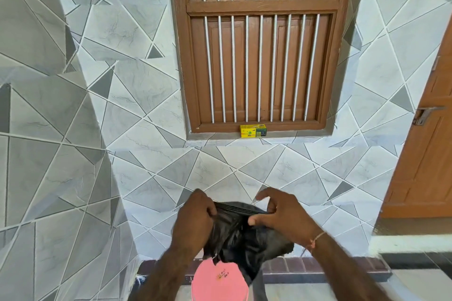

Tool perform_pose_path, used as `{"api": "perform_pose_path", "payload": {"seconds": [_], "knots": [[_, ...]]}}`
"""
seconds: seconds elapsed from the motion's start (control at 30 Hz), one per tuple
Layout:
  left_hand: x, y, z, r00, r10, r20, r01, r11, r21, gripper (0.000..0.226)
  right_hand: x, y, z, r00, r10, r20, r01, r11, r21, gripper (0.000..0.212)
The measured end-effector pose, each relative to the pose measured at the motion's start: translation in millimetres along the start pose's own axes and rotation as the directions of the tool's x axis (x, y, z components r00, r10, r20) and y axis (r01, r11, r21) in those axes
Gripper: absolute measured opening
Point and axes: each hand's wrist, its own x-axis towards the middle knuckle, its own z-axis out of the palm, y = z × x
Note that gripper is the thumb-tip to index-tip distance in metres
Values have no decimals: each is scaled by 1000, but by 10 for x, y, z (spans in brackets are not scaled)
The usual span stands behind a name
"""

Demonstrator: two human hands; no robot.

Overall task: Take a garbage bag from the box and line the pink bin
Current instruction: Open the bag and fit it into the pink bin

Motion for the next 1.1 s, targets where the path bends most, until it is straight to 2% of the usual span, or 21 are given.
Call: {"api": "perform_pose_path", "payload": {"seconds": [0.07, 0.13, 0.2, 0.23, 0.3, 0.37, 0.4, 0.43, 0.5, 0.53, 0.6, 0.63, 0.7, 0.8, 0.87, 0.93, 0.97, 1.0, 1.03, 1.1], "knots": [[45, -2, -37, 998, -54, -41, 58, 994, 95, 23, -13, 68, 47, 999, -8, 38, 16, 976, -217, 29], [61, 24, -21, 992, -53, -117, 75, 978, 194, 10, 7, 143, 104, 1000, -22, 1, 20, 910, -415, 16], [64, 25, 9, 972, -141, -187, 164, 980, 116, 10, 25, 178, 119, 998, -26, -59, -2, 901, -433, 13], [63, 33, 2, 955, -207, -211, 216, 976, 18, 11, 36, 193, 114, 997, -8, -80, -21, 938, -346, 14], [78, -32, -6, 932, -284, -225, 260, 957, -129, 8, 19, 149, 90, 998, 34, -56, -36, 999, -37, 19], [102, -133, -11, 937, -288, -195, 251, 948, -194, 5, -25, 43, 78, 1000, 4, -1, -3, 973, 231, 25], [114, -193, 0, 935, -293, -198, 253, 946, -204, 4, -41, -13, 80, 999, -31, 8, 28, 966, 257, 27], [114, -226, 7, 932, -301, -203, 260, 943, -208, 1, -47, -61, 91, 996, -85, 7, 82, 973, 214, 27], [114, -270, 19, 927, -294, -235, 255, 950, -183, 16, -69, -153, 116, 974, -223, 28, 222, 975, 26, 25], [112, -287, 18, 933, -261, -249, 228, 962, -152, 22, -80, -176, 128, 952, -298, 65, 303, 949, -85, 26], [126, -333, -3, 955, -161, -247, 152, 987, -54, 32, -94, -191, 148, 901, -397, 176, 434, 833, -344, 28], [147, -369, -14, 967, -120, -224, 129, 991, 26, 32, -103, -190, 152, 895, -384, 226, 446, 764, -466, 25], [184, -430, -61, 980, -102, -171, 143, 960, 243, 25, -109, -189, 151, 925, -301, 233, 380, 679, -629, 14], [175, -475, -127, 976, -152, -153, 209, 840, 501, 24, -101, -169, 154, 956, -228, 183, 290, 654, -698, 18], [124, -500, -137, 976, -153, -157, 216, 793, 570, 21, -101, -135, 163, 959, -194, 209, 285, 638, -715, 21], [115, -527, -149, 943, -237, -235, 326, 806, 494, 16, -108, -89, 177, 955, -161, 250, 295, 606, -739, 25], [129, -575, -137, 901, -317, -296, 415, 829, 376, 15, -113, -65, 186, 954, -151, 259, 296, 600, -743, 27], [146, -617, -124, 858, -393, -331, 476, 850, 224, 14, -114, -43, 195, 955, -140, 261, 291, 598, -747, 29], [154, -632, -110, 822, -468, -324, 496, 868, 2, 14, -111, -17, 206, 958, -130, 256, 282, 598, -750, 30], [148, -532, -94, 806, -543, -235, 429, 810, -401, 16, -91, 35, 245, 966, -99, 240, 249, 610, -752, 29]]}}
